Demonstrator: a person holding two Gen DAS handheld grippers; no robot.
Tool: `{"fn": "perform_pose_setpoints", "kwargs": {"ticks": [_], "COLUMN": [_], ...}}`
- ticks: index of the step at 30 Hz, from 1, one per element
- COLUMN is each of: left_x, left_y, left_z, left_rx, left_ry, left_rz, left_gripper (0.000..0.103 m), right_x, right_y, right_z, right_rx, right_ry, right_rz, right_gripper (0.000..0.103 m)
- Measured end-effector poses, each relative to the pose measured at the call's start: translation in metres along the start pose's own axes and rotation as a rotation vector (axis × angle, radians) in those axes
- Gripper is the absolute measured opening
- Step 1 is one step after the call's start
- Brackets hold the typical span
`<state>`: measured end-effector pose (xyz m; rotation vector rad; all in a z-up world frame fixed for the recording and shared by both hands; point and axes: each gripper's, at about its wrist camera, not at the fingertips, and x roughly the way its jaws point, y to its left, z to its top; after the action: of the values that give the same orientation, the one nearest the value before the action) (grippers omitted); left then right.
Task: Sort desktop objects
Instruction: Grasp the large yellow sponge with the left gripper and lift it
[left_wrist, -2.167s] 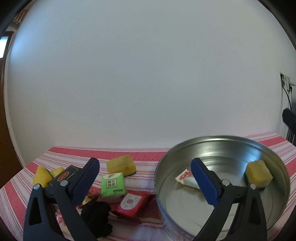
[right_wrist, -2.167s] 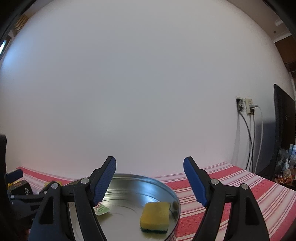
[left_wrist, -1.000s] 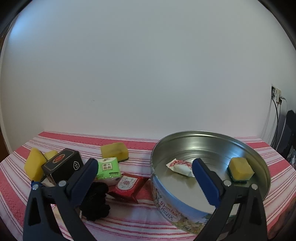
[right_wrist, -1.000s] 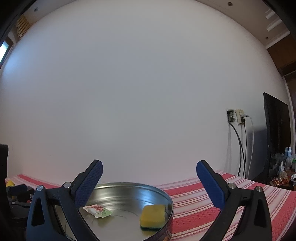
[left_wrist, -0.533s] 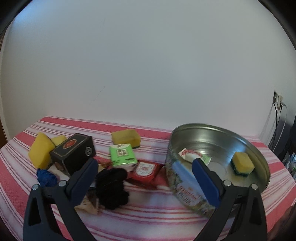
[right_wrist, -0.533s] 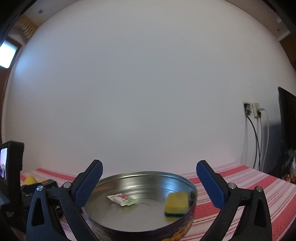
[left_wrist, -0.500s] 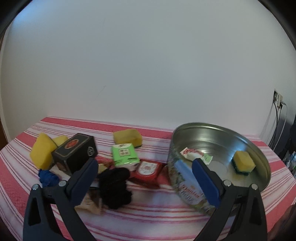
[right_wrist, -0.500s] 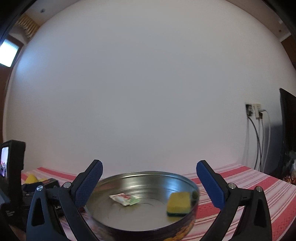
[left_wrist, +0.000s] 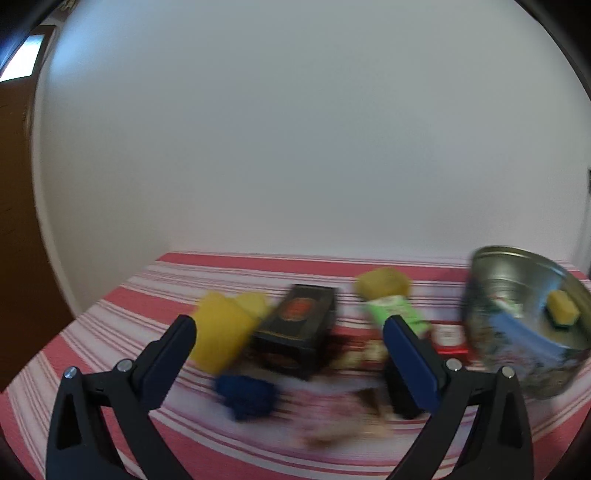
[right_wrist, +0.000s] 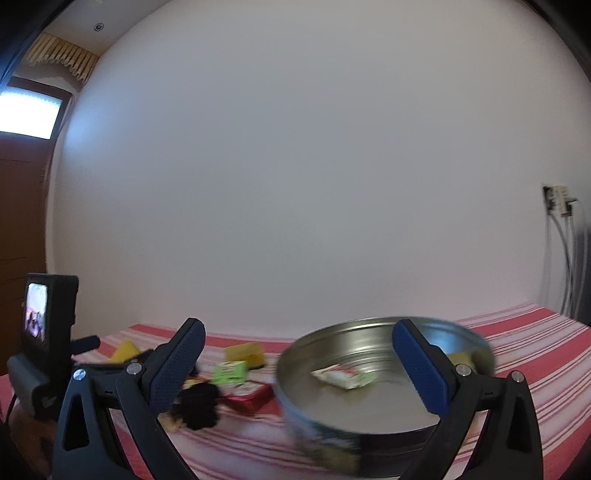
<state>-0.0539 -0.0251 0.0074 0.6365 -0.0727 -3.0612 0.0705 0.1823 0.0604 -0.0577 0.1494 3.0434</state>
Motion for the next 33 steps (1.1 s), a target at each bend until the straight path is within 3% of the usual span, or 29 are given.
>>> {"fn": "perform_pose_setpoints", "kwargs": {"ticks": [6,14,17,19,24,28,33], "left_x": [0.041,0.09,0.099,0.104,0.108,0.113,0.112], "left_y": [0.056,0.07,0.069,0.073,0.087,0.093,0.093], "left_z": [0.006,0.007,0.007,0.007,0.003,-0.004,-0.007], "left_rx": [-0.047,-0.052,-0.056,-0.085,-0.163,-0.214,-0.215], "left_ry": [0.105,0.233,0.26,0.268,0.292,0.34,0.358], "left_rz": [-0.01,-0.064,-0.045,-0.06,-0.111,-0.176,-0.181], "left_gripper": [0.102,0.102,0.101,0.097,0.073,0.072,0.078], "right_x": [0.004,0.006,0.006,0.009,0.015,0.018,0.02], "right_y": [0.03,0.038,0.035,0.035,0.037,0.038,0.037], "right_z": [-0.003,-0.003,-0.002,-0.003,-0.005,-0.007,-0.008], "right_rx": [-0.012,-0.043,-0.029,-0.031,-0.047,-0.053,-0.056], "right_ry": [0.037,0.07,0.083,0.097,0.115,0.126,0.139], "right_rz": [0.084,0.103,0.1,0.097,0.095,0.094,0.09], "right_gripper": [0.102,0.102,0.102,0.102,0.102,0.102,0.102]}}
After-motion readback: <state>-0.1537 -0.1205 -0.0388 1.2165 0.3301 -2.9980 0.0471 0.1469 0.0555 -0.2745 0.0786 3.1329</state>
